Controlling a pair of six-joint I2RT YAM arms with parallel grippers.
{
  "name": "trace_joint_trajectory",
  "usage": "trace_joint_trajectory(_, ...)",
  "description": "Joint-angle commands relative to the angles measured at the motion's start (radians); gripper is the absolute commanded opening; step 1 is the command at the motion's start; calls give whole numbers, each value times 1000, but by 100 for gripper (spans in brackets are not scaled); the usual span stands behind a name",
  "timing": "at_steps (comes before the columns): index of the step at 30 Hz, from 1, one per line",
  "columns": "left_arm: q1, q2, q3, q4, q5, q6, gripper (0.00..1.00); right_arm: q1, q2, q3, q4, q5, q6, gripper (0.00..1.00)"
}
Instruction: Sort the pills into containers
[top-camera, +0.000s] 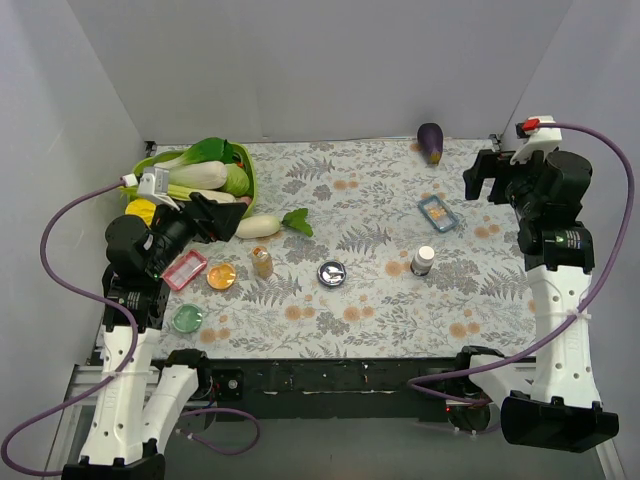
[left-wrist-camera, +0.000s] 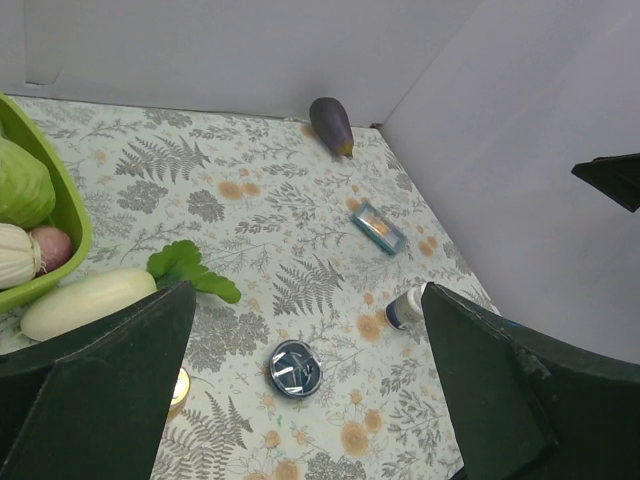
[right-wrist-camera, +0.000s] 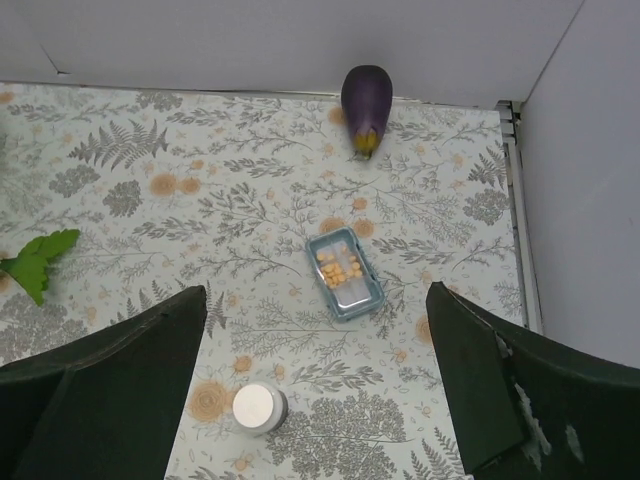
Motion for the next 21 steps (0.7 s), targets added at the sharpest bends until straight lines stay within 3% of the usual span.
trace_joint_trajectory(1, -4, -9, 30, -30, 65, -3, 98, 1, -23, -8, 12, -39, -13, 98)
trace_joint_trajectory(4, -5, -15, 25, -41, 71, 2, 98, 1, -47, -50, 49, -201, -89, 98)
trace_joint_trajectory(5, -5, -18, 17, -43, 74, 3, 98, 1, -55, -66, 61, -356, -172, 98)
trace_joint_trajectory(9, -5, -29, -9, -49, 91, 5, 98, 26, -80, -172, 95, -661, -303, 98)
trace_joint_trajectory(14, -5, -38, -33, -55, 100, 3, 98, 234, 20, -189, 11, -666, -464, 98)
trace_joint_trajectory(16, -5, -39, -41, -64, 107, 2, 98, 341, 55, -189, -49, -656, -618, 98)
trace_joint_trajectory(21, -5, -58, -72, -76, 105, -7, 98, 598, 236, -164, -150, -495, -882, 98)
